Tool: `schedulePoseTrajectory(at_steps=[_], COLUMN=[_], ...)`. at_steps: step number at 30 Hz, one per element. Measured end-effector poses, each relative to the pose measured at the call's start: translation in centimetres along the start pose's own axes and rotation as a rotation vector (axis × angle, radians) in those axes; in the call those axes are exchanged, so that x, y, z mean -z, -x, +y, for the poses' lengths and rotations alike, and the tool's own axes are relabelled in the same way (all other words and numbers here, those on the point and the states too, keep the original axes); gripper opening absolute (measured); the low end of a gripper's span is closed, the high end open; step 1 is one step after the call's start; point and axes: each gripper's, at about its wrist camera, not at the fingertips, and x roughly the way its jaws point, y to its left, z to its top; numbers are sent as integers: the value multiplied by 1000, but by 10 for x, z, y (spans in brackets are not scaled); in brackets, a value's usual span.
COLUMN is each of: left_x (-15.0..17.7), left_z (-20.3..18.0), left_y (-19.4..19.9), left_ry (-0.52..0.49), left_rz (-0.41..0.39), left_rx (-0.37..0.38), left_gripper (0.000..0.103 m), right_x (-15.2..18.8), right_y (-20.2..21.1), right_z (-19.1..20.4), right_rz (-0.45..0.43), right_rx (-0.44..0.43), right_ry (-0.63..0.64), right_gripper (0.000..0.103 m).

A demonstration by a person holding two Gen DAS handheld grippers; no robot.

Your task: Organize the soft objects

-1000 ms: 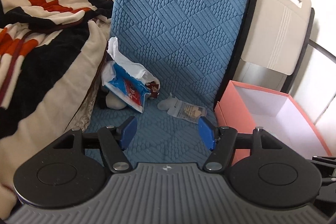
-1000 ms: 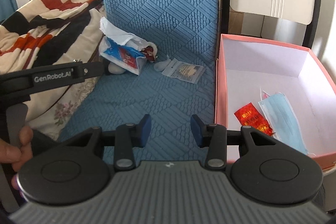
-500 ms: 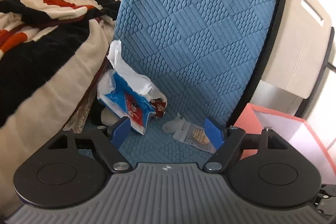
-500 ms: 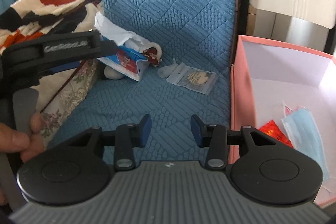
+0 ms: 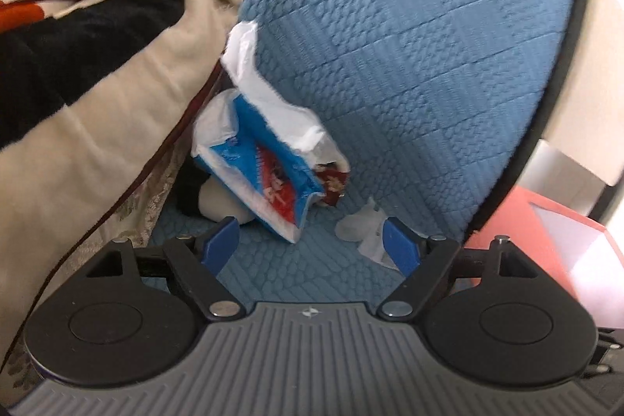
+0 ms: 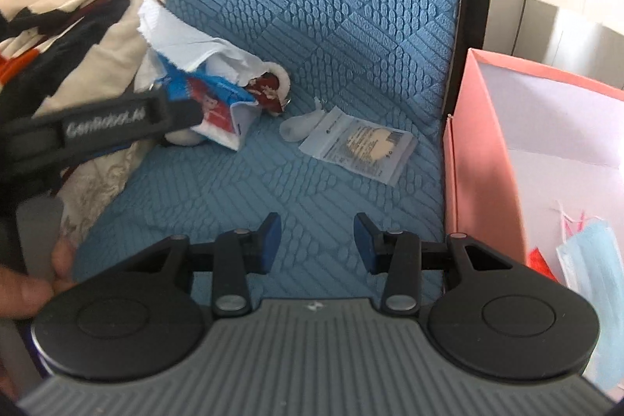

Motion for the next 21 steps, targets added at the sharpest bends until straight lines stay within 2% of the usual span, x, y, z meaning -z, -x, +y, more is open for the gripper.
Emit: schedulePoseTrajectory(at_steps=[5,10,13,18,21], left_x=[-1,-3,-6,-12,-17], left_z=[19,34,36,35,34], left_y=[-22,-39,-47,-62,-71], left_ry=[93,156,177,184,179], left_rz=[22,34,38,36,34], left_rx=[-52,-80,-79,-91,-94], left_gripper=[84,83,83,76,73], right_x=[-14,-28,-37,-52,-57], right_y=[-27,-49,-63,-81,-91], right_z=[-14,-20,-21,-31,-38], right_rz=[56,66,63,36,24], right_rx=[-36,-28,-3,-7,20], right_ry=[-98,-115,-85,-69,-53], right_gripper=[43,43,43,44,44])
